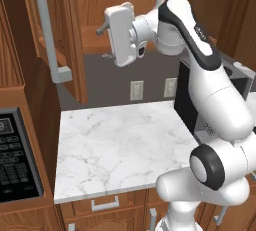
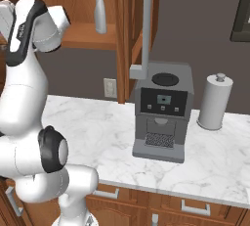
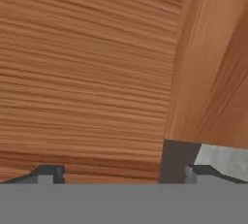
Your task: Open the cabinet. Pick the spray and place it next to the sink. Then close the cabinet.
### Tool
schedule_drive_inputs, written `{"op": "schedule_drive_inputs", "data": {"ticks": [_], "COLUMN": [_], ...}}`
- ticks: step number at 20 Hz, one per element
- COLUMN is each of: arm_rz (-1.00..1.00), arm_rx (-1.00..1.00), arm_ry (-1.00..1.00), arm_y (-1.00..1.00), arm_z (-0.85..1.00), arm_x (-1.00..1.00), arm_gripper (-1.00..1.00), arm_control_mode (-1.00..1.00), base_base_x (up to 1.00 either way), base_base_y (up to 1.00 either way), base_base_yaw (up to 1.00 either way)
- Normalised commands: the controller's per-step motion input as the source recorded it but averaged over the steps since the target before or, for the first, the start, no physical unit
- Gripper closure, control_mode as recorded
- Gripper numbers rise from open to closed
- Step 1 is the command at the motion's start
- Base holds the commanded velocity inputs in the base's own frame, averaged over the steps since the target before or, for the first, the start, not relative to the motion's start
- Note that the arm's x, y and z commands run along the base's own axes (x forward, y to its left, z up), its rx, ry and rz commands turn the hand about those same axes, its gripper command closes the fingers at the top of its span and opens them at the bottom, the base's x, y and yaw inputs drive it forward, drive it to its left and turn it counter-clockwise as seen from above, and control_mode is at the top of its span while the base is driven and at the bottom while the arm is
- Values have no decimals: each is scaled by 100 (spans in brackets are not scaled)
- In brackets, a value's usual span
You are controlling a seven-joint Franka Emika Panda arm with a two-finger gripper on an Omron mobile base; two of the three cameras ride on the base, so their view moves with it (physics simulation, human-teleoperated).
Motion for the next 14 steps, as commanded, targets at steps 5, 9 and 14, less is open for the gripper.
{"op": "schedule_drive_inputs", "data": {"ticks": [5,9,14], "arm_rz": [-4,-5,-5], "arm_rx": [-16,-8,-10], "arm_ry": [-38,-38,-40], "arm_y": [-48,-50,-46], "arm_z": [20,17,12], "arm_x": [-13,-10,-14], "arm_gripper": [-100,-100,-100], "arm_control_mode": [-100,-100,-100], "base_base_x": [0,0,0], "base_base_y": [0,0,0], "base_base_yaw": [0,0,0]}}
